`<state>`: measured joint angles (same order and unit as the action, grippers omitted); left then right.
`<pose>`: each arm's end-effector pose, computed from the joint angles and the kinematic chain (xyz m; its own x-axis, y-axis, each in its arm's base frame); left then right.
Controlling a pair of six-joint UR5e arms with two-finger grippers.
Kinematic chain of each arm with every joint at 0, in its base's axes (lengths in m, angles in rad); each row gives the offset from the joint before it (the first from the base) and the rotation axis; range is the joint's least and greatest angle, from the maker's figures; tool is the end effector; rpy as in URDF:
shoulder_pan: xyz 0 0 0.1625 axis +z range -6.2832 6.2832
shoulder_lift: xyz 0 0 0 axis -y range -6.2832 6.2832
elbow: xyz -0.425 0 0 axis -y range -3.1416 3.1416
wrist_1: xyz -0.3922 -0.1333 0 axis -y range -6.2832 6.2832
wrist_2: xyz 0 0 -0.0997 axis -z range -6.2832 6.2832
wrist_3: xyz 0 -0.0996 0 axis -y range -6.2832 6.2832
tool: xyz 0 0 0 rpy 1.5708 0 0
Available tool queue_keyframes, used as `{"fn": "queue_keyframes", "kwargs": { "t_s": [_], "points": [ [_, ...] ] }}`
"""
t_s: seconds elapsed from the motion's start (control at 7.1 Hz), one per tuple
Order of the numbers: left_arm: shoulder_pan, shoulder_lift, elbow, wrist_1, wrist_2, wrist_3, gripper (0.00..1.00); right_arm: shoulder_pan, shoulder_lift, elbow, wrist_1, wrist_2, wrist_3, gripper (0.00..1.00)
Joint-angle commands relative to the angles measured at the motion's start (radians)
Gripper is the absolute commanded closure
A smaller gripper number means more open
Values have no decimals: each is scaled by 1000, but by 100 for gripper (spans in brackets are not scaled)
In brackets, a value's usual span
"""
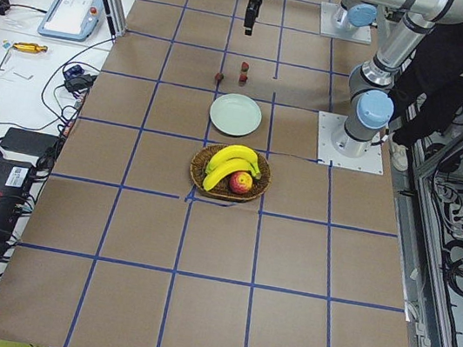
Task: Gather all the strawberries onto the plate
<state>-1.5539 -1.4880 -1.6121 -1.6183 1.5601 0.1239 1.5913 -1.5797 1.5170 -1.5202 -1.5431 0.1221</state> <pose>-0.1266 -0.4580 0.5021 -0.9942 0.1067 0.0114 0.1068 0.9943 0.0046 0.1460 -0.4857 0.5137 -0.9945 0.1011 -0.0290 0.1014 0.9948 -0.0086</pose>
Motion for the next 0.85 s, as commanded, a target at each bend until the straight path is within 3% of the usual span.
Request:
{"fn": "queue_keyframes", "kwargs": {
  "t_s": [0.0, 0.14, 0.28, 0.56, 0.7],
  "points": [
    [0, -2, 0, 0, 0, -1, 0, -4, 7, -15, -15, -58, -9, 6],
    [0, -2, 1, 0, 0, 0, 0, -1, 7, 20, -88, -17, -7, 0],
    [0, -2, 1, 0, 2, 0, 0, 1, 0, 43, -94, -20, -18, 0],
    [0, -2, 1, 0, 2, 0, 0, 1, -6, 49, -77, -46, -21, 0],
    [0, -2, 1, 0, 0, 0, 0, 1, -9, 39, 7, -43, -19, 0]
  ]
}}
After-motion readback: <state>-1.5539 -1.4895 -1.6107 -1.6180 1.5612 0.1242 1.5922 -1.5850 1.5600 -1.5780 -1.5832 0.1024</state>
